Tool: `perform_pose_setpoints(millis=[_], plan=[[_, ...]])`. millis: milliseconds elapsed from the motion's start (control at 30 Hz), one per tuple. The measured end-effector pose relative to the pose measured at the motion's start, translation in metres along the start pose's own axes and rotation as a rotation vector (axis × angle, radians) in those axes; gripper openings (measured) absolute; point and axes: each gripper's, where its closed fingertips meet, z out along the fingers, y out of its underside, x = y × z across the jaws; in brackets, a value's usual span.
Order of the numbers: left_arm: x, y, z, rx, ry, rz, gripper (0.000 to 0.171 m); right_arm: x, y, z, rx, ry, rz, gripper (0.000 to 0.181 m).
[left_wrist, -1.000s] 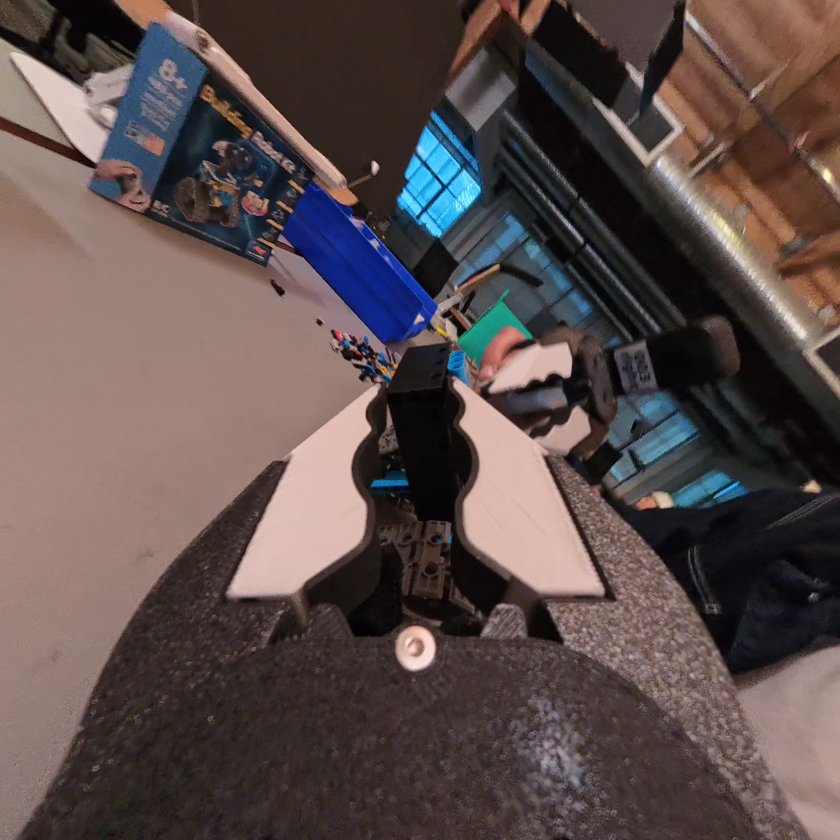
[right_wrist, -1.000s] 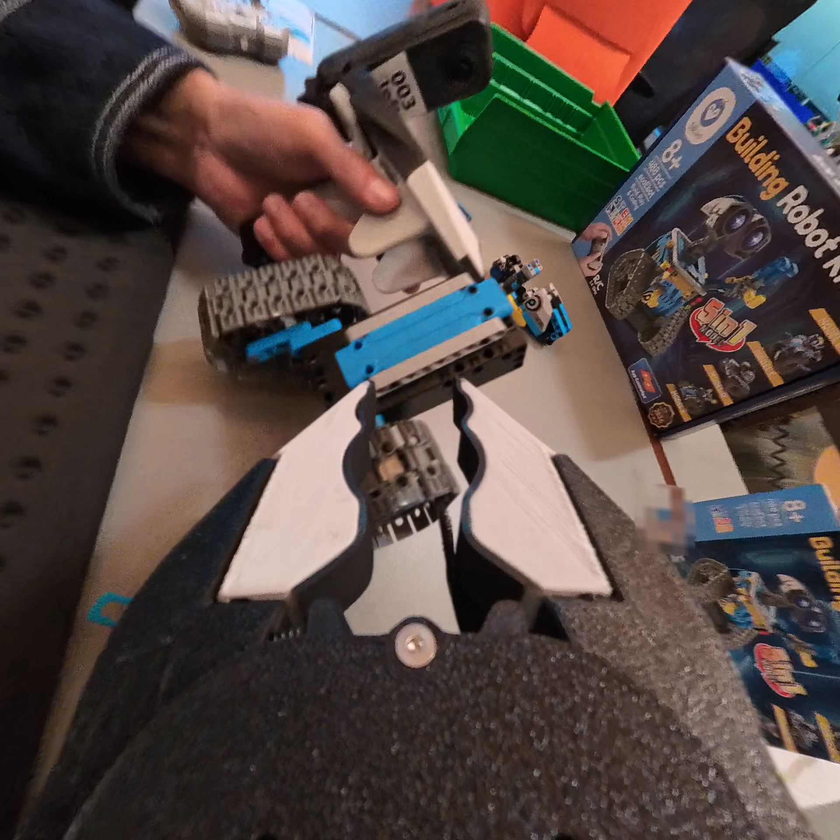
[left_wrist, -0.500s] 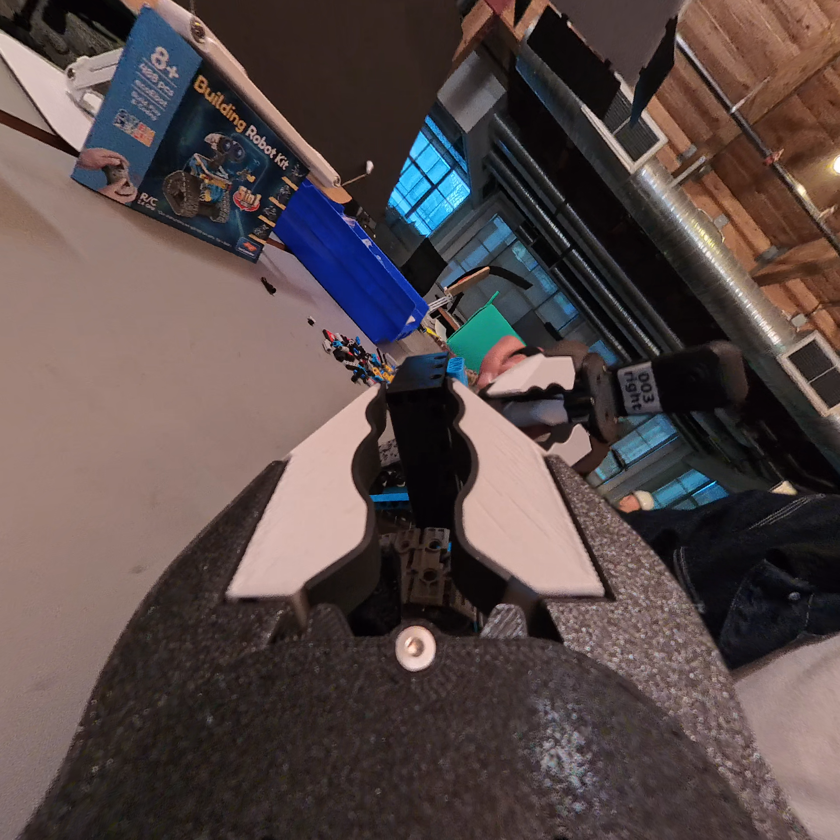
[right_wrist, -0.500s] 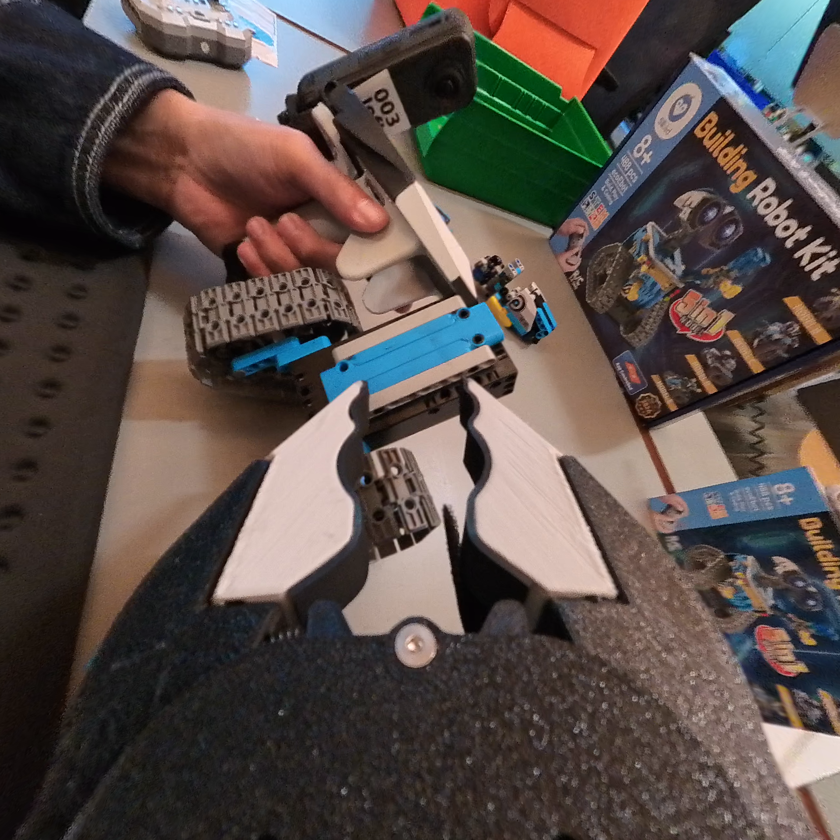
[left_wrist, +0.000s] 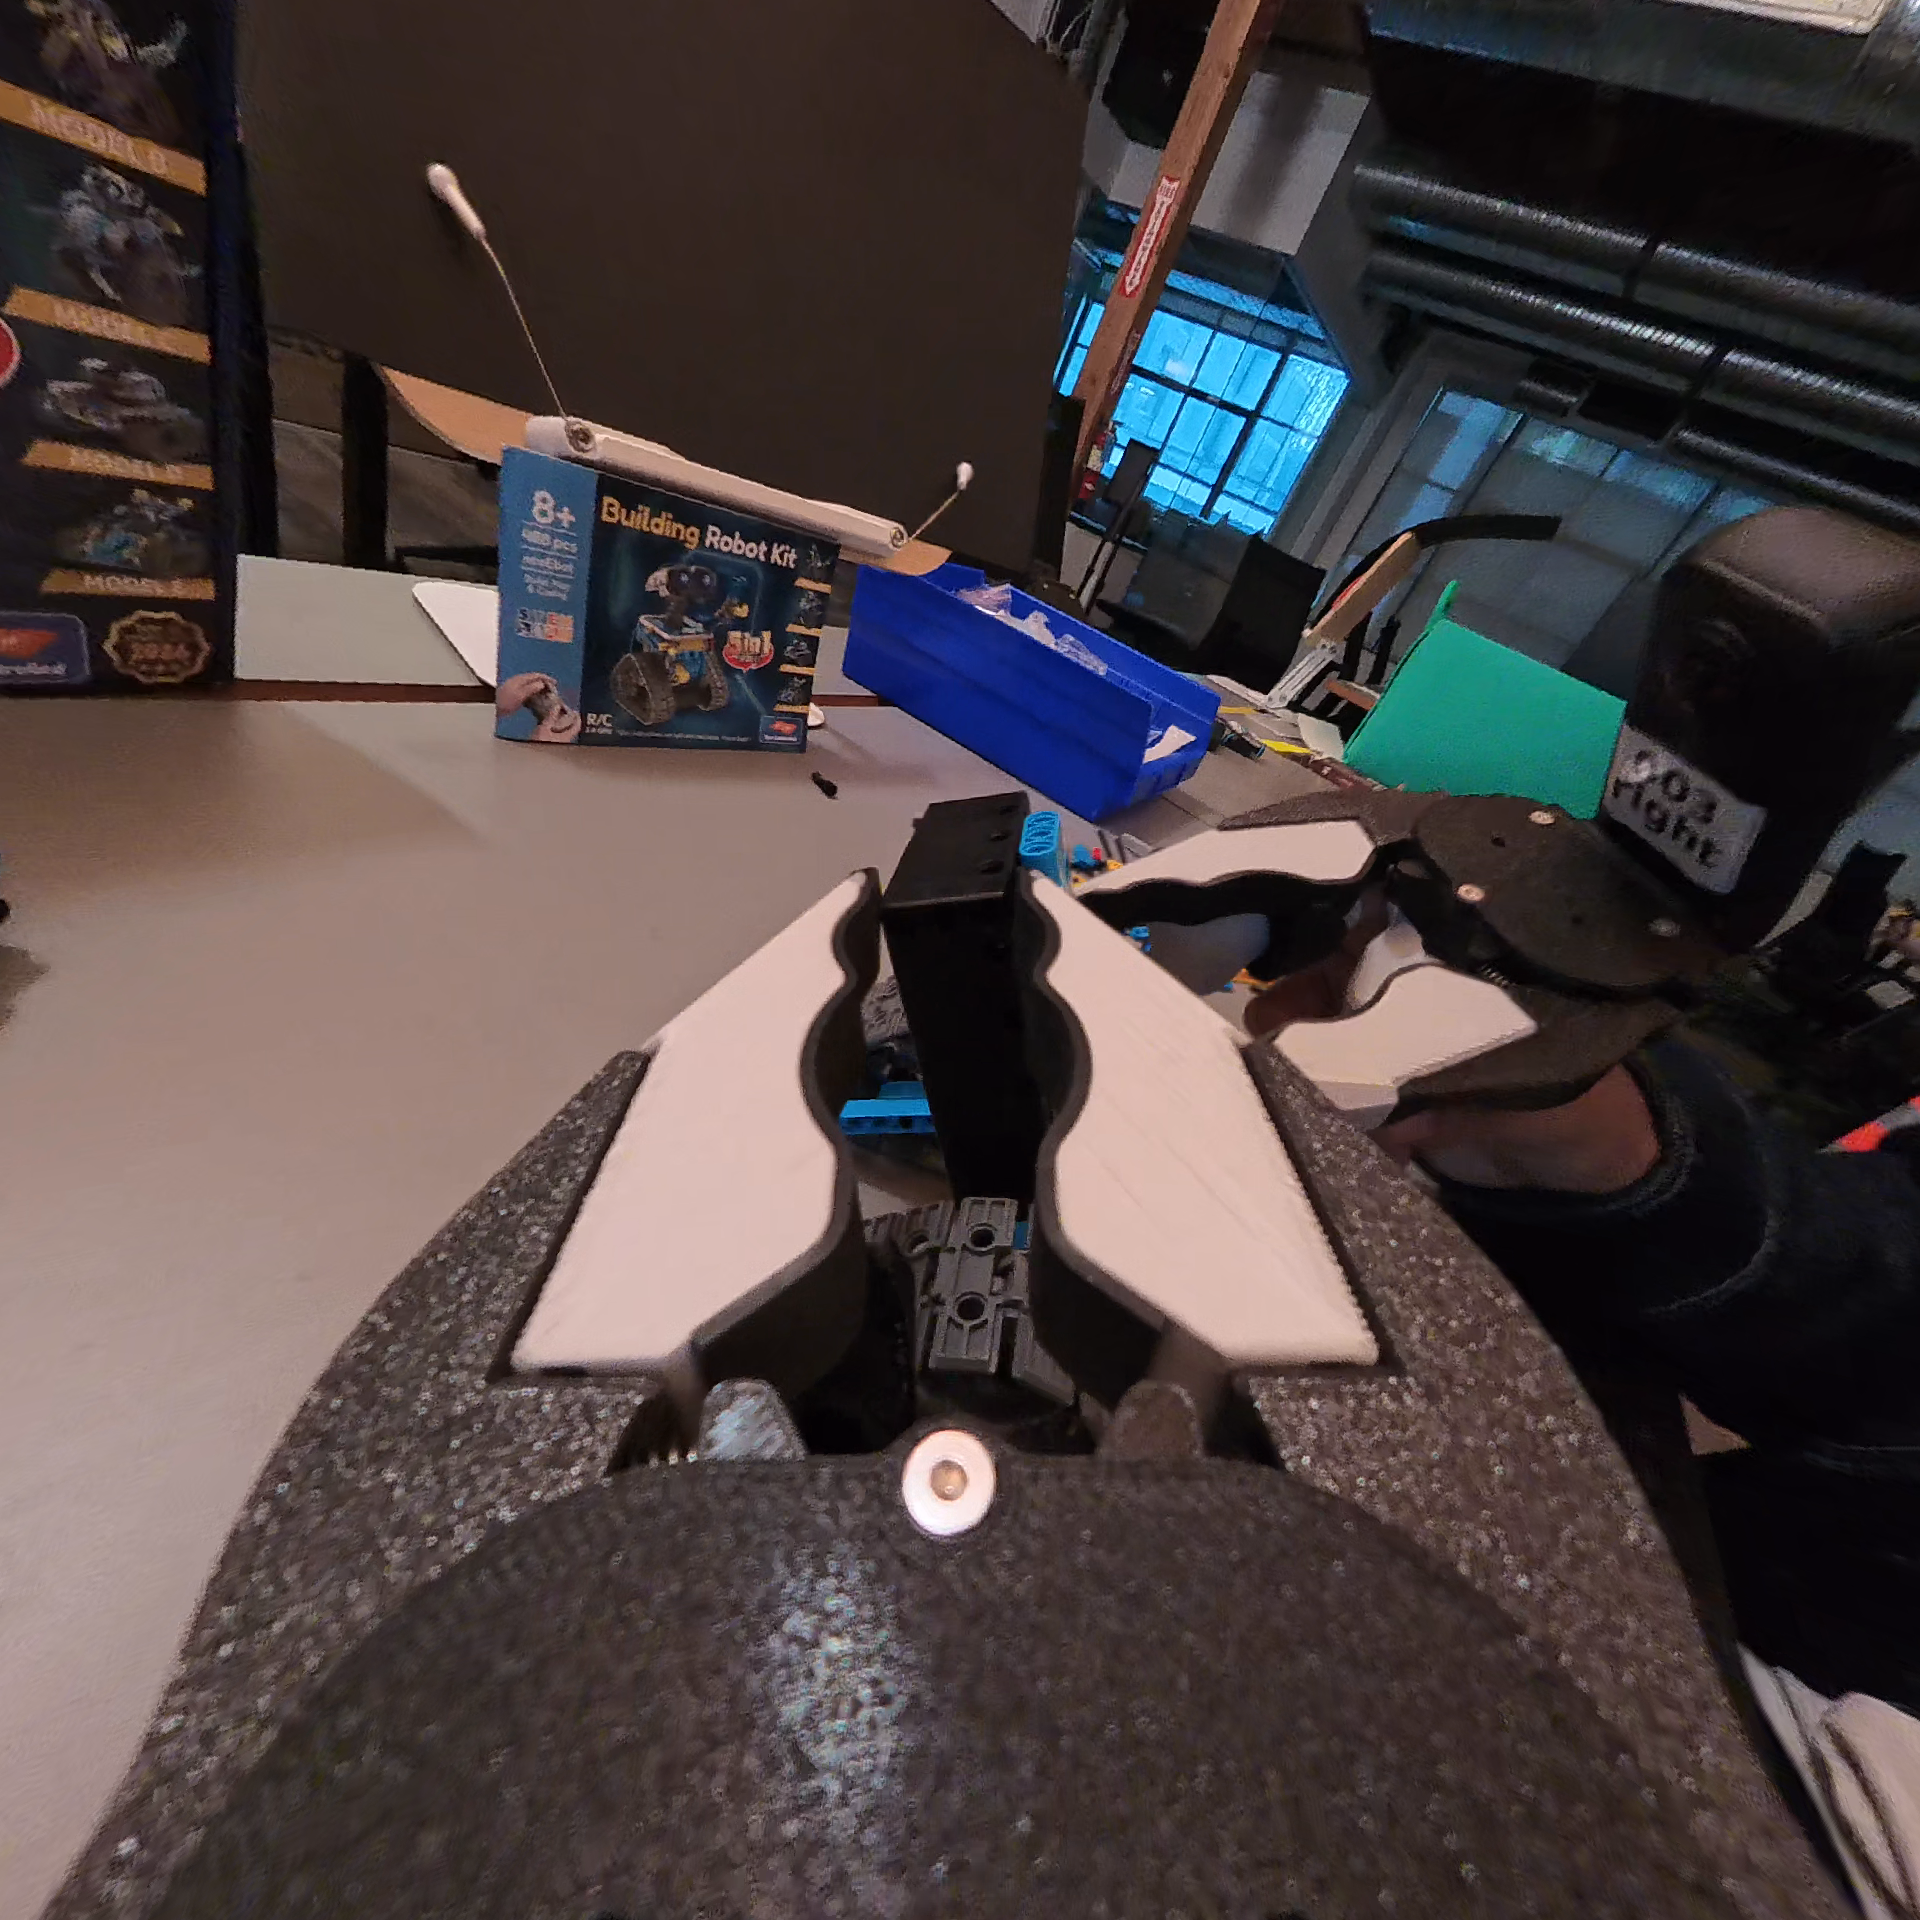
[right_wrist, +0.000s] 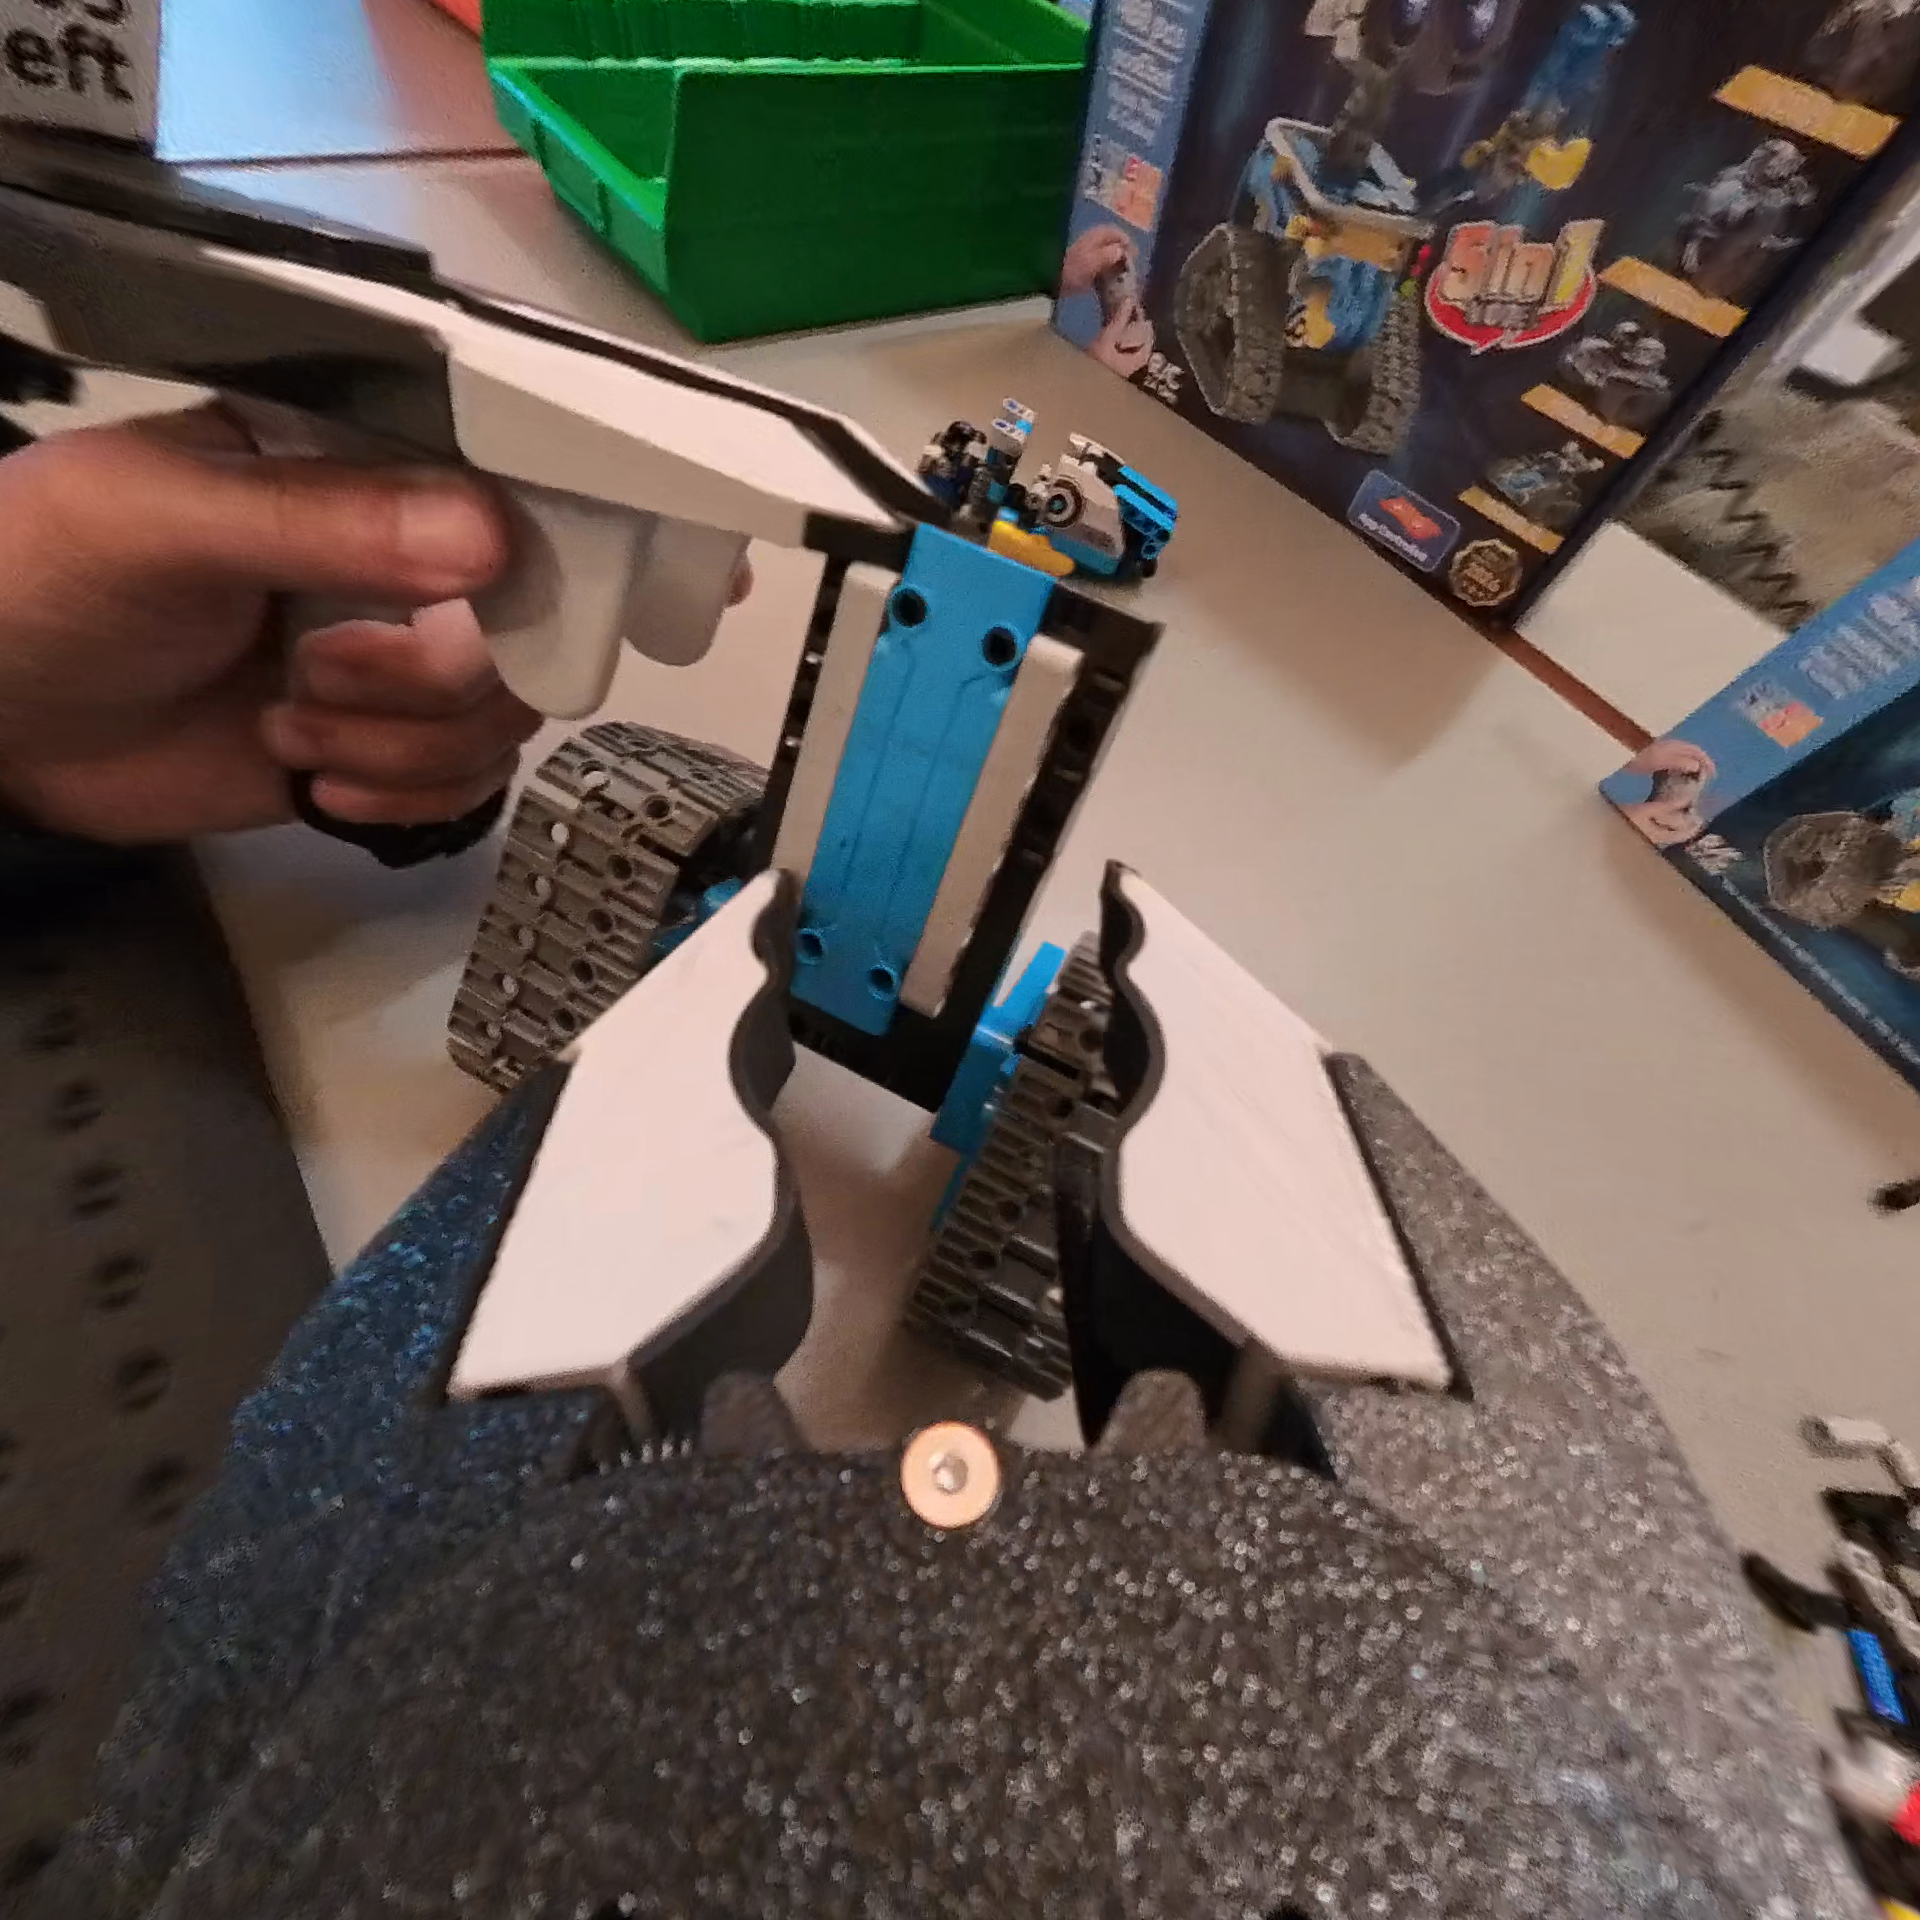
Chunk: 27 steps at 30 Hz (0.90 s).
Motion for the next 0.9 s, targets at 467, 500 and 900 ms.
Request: perform_pose_setpoints(millis=[467, 500, 900], plan=[[0.014, 0.015, 0.006, -0.096, 0.243, -0.225, 0.032, -0.004, -0.007, 0.005, 0.039, 0.145, 0.078, 0.059], [0.015, 0.016, 0.007, -0.105, 0.247, -0.221, 0.032, -0.004, -0.005, 0.007, 0.032, 0.14, 0.074, 0.061], [0.017, 0.019, 0.001, -0.119, 0.281, -0.244, 0.033, -0.005, -0.005, 0.003, 0.03, -0.079, 0.083, 0.05]])
